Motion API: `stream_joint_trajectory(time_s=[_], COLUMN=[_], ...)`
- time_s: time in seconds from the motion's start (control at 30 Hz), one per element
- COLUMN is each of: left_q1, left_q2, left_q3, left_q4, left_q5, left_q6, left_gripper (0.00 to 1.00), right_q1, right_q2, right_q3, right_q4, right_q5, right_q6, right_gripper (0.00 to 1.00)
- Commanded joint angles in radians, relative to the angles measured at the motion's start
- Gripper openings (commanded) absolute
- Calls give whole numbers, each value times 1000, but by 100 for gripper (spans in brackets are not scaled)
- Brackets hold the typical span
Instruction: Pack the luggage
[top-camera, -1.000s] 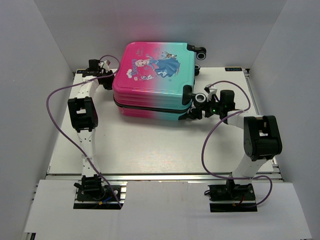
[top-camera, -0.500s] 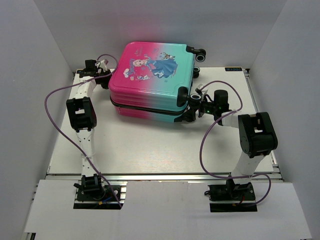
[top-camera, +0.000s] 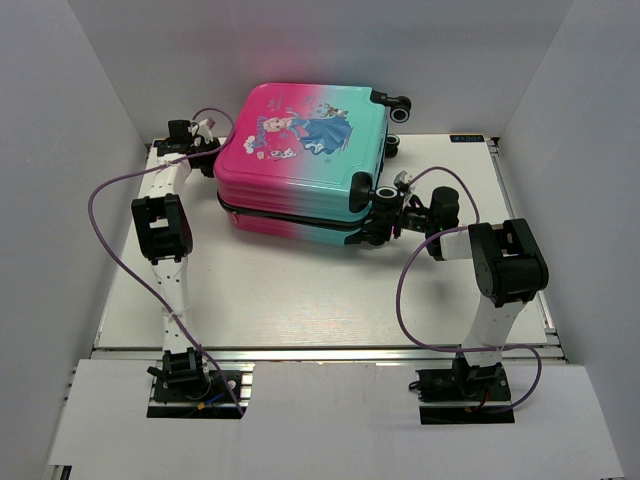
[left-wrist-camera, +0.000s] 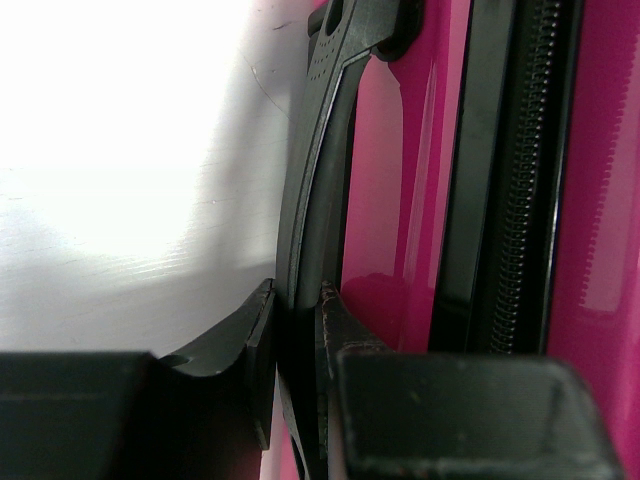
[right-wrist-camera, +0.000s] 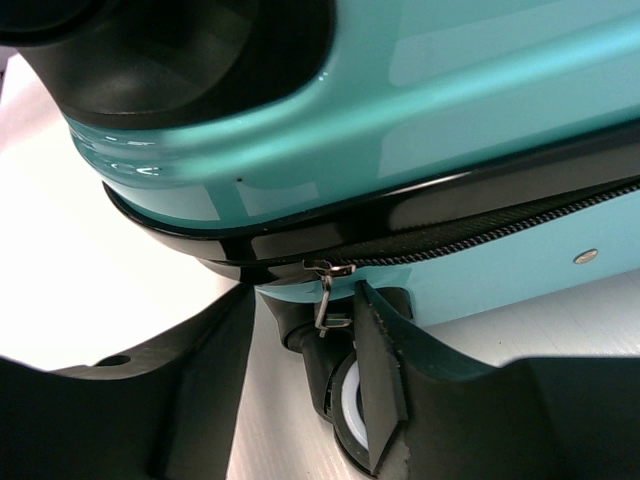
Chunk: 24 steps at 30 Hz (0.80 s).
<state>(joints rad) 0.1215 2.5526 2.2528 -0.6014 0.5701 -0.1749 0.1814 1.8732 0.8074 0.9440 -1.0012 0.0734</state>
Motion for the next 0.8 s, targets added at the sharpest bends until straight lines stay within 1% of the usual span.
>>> stream_joint_trajectory(time_s=[0.0,0.1,0.13,0.2,0.27,0.3,0.33,0.43,0.53,0.57,0.6,0.67,0.77], left_q1=[47,47,47,47,47,47,47,47,47,47,47,47,47], left_q2=[97,95,95,93,86,78,72,63,66,66,67,67,69], left_q3=[-58,-67,-68,-76,-99,-110,-119,-151,-153,-153,-153,-159,-157], left_q4=[65,69,74,74,80,87,89,97,94,95,95,103,112], left_q5=[-170,-165,-161,-153,-154,-157,-159,-170,-174,-173,-170,-156,-147], left_q6=[109,107,106,104,104,106,107,117,126,124,124,124,124], left_gripper=[0,0,0,0,0,0,0,0,0,0,0,0,0], right_q1=[13,15,15,13,4,0,-2,3,0,0,4,7,0], right_q2=[-42,-42,-42,-37,-37,-40,-42,-57,-65,-69,-74,-68,-22], right_q3=[65,62,64,67,76,84,84,78,64,55,55,73,142], right_q4=[263,272,280,274,222,191,156,116,116,130,121,95,61], right_q5=[-10,15,30,103,163,233,262,381,524,611,659,780,909], right_q6=[118,129,146,160,183,183,174,189,209,207,209,227,276], right_gripper=[47,30,16,1,0,0,0,0,0,0,0,0,0])
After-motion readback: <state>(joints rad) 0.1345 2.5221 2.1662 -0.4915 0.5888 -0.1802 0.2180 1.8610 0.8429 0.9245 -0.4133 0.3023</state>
